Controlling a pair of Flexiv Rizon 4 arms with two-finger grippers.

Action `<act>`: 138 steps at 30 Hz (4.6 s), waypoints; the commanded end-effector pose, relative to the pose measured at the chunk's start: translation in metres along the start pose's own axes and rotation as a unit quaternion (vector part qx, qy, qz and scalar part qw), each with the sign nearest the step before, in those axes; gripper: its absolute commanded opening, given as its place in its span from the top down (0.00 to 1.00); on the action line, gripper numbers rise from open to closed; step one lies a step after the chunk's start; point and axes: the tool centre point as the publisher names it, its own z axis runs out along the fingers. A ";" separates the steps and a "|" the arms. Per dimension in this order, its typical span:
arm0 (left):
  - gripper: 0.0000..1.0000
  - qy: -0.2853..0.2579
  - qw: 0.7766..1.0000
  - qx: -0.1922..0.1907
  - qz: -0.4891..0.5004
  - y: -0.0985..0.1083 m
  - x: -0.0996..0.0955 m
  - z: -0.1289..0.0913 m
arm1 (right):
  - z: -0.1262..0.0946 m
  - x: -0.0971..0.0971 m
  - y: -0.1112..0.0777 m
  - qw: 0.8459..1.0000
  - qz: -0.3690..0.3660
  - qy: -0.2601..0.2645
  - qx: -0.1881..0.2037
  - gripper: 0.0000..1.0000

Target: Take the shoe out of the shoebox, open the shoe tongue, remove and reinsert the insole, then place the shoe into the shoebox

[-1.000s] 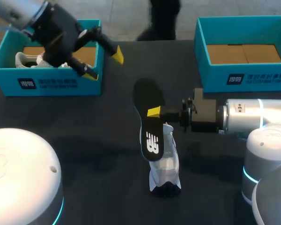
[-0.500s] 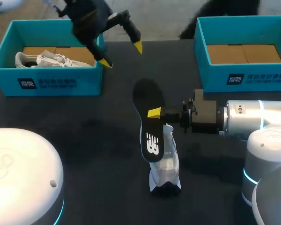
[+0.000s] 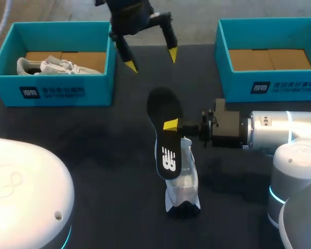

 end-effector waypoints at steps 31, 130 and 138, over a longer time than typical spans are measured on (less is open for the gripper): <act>0.00 0.044 0.999 -0.017 0.023 -0.010 -0.017 0.017 | 0.001 0.000 -0.001 1.000 0.000 0.000 -0.002 1.00; 0.39 -0.567 0.817 -0.078 0.072 -0.008 0.034 0.112 | 0.017 0.003 0.007 0.997 -0.005 0.057 -0.051 1.00; 0.57 -0.560 0.820 -0.093 0.073 -0.006 0.030 0.118 | 0.019 0.001 0.009 0.997 -0.002 0.058 -0.056 1.00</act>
